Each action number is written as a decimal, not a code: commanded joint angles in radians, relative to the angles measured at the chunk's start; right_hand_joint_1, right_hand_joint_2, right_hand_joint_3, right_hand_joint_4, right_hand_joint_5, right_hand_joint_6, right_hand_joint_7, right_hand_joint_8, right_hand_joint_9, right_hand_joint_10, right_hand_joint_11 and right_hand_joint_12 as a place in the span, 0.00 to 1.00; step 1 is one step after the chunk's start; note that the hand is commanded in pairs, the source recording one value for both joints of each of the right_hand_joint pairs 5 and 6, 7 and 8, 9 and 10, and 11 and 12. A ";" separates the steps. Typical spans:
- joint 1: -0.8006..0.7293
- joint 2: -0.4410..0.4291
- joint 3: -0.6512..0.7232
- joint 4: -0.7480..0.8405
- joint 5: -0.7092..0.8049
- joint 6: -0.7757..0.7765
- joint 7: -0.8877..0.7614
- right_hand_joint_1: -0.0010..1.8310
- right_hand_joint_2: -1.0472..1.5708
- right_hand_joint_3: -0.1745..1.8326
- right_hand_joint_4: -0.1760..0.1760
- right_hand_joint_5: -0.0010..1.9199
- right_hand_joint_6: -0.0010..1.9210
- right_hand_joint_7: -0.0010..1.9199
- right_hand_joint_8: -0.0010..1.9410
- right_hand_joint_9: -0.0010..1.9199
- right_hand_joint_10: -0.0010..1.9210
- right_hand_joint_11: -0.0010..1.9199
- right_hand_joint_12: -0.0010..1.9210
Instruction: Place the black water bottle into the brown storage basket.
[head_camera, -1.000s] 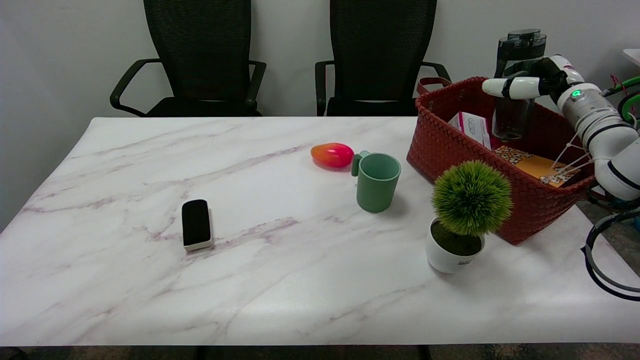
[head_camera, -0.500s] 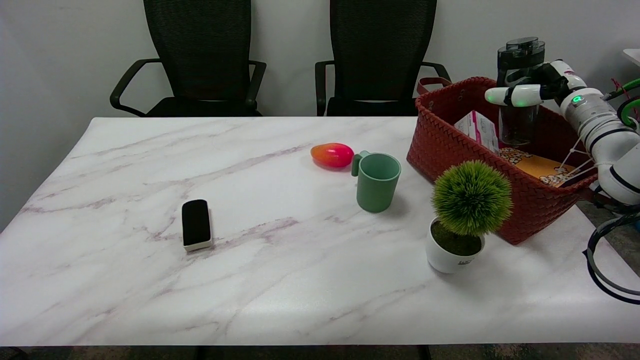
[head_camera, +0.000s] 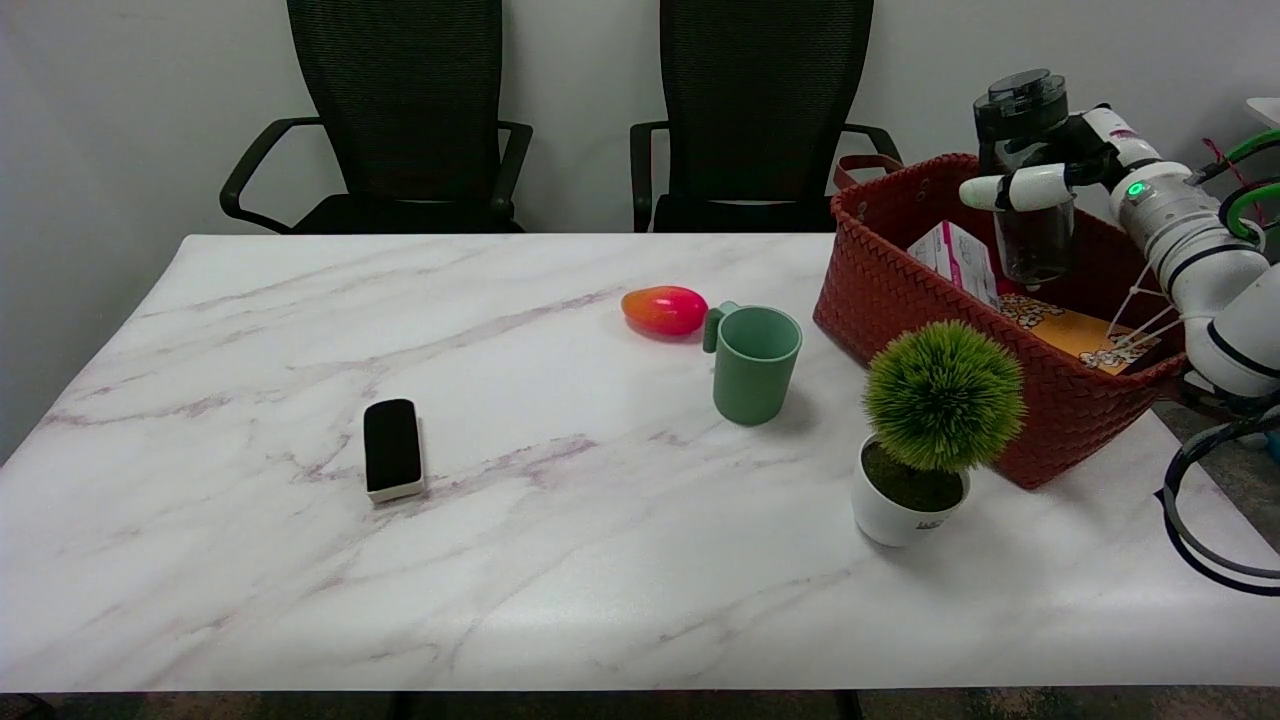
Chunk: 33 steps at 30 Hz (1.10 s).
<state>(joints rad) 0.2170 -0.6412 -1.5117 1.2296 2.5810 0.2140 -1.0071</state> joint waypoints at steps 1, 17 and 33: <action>0.080 0.000 -0.115 -0.009 -0.185 0.001 -0.109 0.74 0.67 0.40 0.50 0.31 0.31 0.54 0.53 0.56 0.56 0.41 0.41; 0.091 0.002 -0.185 0.008 -0.466 -0.008 -0.137 0.75 0.58 0.45 0.50 0.27 0.27 0.49 0.49 0.52 0.52 0.38 0.38; 0.094 -0.002 -0.186 0.008 -0.467 -0.019 -0.133 0.74 0.33 0.60 0.50 0.12 0.12 0.36 0.36 0.25 0.25 0.24 0.24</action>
<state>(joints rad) 0.3013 -0.6398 -1.6751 1.2351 2.1828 0.2030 -1.1311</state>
